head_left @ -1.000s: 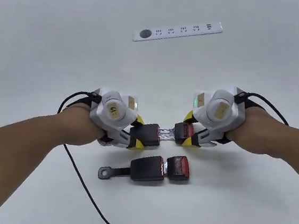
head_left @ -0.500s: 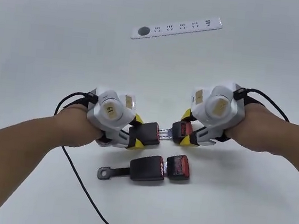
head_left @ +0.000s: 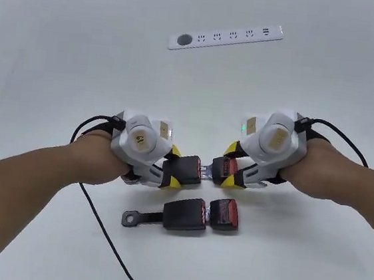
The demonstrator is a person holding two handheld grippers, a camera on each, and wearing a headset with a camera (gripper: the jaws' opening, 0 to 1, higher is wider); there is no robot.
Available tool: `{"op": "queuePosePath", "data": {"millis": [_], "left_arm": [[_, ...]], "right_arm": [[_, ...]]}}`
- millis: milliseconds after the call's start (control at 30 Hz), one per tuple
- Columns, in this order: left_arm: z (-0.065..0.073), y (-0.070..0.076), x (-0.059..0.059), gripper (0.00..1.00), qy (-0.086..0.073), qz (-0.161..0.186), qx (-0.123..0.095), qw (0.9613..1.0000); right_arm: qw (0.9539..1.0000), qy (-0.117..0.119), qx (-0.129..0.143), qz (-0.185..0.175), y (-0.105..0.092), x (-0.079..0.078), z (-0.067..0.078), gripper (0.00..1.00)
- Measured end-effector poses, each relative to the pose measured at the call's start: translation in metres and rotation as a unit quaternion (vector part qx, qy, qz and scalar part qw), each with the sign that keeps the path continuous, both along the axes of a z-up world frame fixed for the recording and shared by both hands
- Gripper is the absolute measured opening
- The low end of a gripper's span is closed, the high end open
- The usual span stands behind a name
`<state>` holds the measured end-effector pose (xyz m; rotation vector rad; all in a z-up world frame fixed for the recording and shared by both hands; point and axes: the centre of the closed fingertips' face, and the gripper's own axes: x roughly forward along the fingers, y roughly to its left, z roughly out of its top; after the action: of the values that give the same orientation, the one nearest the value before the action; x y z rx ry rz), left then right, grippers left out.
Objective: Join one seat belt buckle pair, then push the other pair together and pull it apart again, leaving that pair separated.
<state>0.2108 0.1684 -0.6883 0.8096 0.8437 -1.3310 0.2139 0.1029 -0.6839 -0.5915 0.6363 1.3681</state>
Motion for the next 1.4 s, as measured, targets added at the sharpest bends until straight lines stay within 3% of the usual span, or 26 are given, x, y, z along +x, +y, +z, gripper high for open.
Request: {"op": "queuePosePath", "data": {"millis": [800,1400], "left_arm": [[0.0,-0.002,-0.002,0.33,0.003,-0.004,-0.005,1.0],[0.001,-0.002,-0.001,0.33,0.006,0.001,0.0,1.0]], "right_arm": [[0.9999,-0.003,0.005,0.009,0.017,-0.002,0.002,0.3],[0.9998,-0.01,-0.01,0.011,0.008,0.002,0.0,0.31]]}}
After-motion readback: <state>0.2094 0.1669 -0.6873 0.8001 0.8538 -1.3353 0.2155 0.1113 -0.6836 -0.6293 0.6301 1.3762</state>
